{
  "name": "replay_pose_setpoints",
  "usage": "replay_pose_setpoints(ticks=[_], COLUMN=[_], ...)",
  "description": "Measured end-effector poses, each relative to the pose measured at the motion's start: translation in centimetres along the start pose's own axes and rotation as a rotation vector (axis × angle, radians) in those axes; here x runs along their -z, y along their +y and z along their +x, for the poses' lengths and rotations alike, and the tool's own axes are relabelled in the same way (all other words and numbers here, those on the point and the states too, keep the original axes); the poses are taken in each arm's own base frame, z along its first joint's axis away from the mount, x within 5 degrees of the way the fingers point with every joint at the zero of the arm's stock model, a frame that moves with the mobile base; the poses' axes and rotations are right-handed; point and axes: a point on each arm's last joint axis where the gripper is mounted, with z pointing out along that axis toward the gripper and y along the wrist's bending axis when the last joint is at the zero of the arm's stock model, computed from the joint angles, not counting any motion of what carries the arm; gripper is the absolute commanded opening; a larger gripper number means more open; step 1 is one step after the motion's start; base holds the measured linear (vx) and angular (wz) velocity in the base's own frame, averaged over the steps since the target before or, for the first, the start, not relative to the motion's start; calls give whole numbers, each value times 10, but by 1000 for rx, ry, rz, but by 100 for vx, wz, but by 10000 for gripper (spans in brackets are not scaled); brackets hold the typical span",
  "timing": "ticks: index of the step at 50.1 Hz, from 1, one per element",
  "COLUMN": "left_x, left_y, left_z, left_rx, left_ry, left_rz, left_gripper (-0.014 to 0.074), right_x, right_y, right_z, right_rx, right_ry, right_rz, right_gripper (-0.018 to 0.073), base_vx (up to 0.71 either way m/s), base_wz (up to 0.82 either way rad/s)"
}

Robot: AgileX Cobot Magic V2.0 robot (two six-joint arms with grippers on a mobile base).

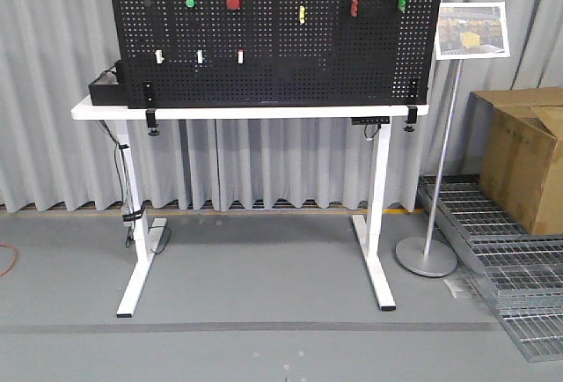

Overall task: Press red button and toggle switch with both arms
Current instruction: 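Drive the base forward toward the black pegboard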

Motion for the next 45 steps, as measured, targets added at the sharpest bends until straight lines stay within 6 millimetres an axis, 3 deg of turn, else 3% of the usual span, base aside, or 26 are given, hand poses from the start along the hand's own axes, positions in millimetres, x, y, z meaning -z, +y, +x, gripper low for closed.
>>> replay_pose_setpoints(ticks=[45], left_x=[0], left_y=[0], left_z=[0], left_rx=[0], left_ry=[-1], left_rz=[-1], left_gripper=[2], right_x=[0], right_y=[0], right_z=[0], right_rx=[0], right_ry=[0], right_rz=[0], right_gripper=[-3], base_vx=[39], base_wz=[3])
